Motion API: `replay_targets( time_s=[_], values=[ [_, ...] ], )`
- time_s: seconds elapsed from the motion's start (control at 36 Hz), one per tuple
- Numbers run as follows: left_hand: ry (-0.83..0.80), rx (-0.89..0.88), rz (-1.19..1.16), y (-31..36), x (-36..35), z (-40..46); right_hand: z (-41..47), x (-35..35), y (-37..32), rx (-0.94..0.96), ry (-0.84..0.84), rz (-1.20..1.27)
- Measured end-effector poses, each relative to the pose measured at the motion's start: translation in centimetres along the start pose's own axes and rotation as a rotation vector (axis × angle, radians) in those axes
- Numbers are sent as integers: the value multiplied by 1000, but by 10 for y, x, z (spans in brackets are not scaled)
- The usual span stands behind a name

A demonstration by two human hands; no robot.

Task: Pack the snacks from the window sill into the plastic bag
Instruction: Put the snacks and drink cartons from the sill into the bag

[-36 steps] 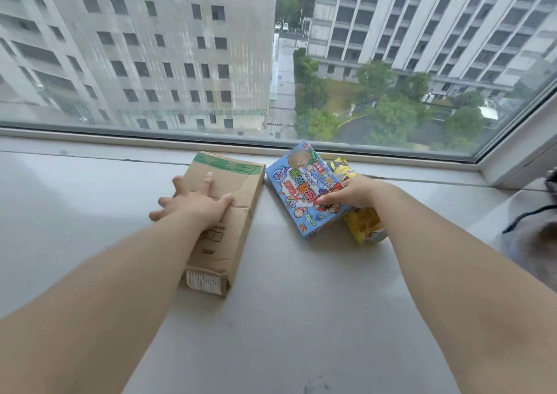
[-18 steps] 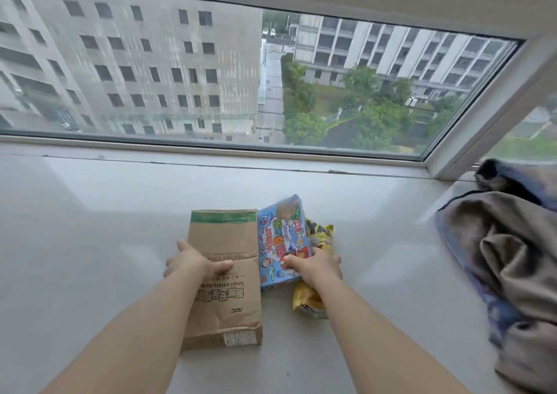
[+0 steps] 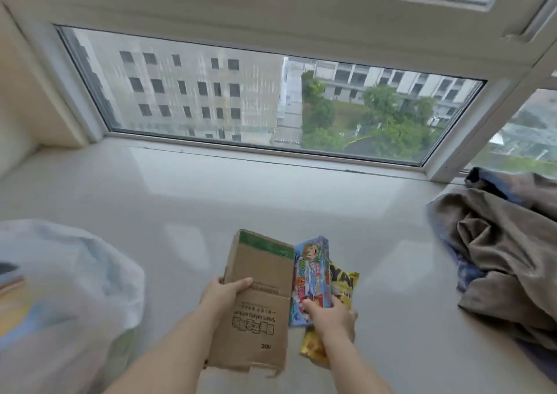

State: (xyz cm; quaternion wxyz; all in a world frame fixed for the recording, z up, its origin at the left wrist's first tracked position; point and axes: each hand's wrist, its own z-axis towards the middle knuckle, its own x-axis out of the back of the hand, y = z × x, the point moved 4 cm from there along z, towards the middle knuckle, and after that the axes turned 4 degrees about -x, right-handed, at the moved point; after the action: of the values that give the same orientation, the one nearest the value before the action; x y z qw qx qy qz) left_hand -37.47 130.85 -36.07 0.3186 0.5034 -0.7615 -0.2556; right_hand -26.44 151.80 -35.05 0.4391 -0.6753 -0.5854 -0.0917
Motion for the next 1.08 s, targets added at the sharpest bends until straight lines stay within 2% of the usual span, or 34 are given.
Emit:
replay_targets(
  time_s=[0.17,0.28,0.36,0.42,0.5,0.58,0.67,0.72,0.81,0.92,1.0,1.08],
  values=[
    [141,-317,58,33,66,-81,-76,3,-26,48,7,254],
    [311,-501,-13,50,139,-129,-126,-20,-60,111,-117,534],
    [434,-613,-168,60,203,-159,-170,-43,-96,139,-279,820],
    [504,-673,-234,62,245,-177,-199,-63,-118,131,-470,1032],
    [637,-774,-284,58,310,-201,-237,-91,-138,183,-665,1189],
    [728,-881,-325,50,364,-218,-260,-120,-143,237,-668,1200],
    [797,-949,-333,43,402,-227,-276,-148,-141,222,-553,1144],
    [793,-968,-284,38,417,-226,-284,-162,-138,223,-509,1122],
    [694,-931,-138,24,422,-213,-282,-182,-128,207,-457,1067],
    [557,-923,179,-2,411,-194,-285,-202,-116,141,-511,1043],
    [515,-1018,326,-6,401,-193,-289,-206,-119,109,-566,1163],
    [475,-1192,414,-3,395,-198,-290,-201,-126,76,-600,1320]
  ],
)
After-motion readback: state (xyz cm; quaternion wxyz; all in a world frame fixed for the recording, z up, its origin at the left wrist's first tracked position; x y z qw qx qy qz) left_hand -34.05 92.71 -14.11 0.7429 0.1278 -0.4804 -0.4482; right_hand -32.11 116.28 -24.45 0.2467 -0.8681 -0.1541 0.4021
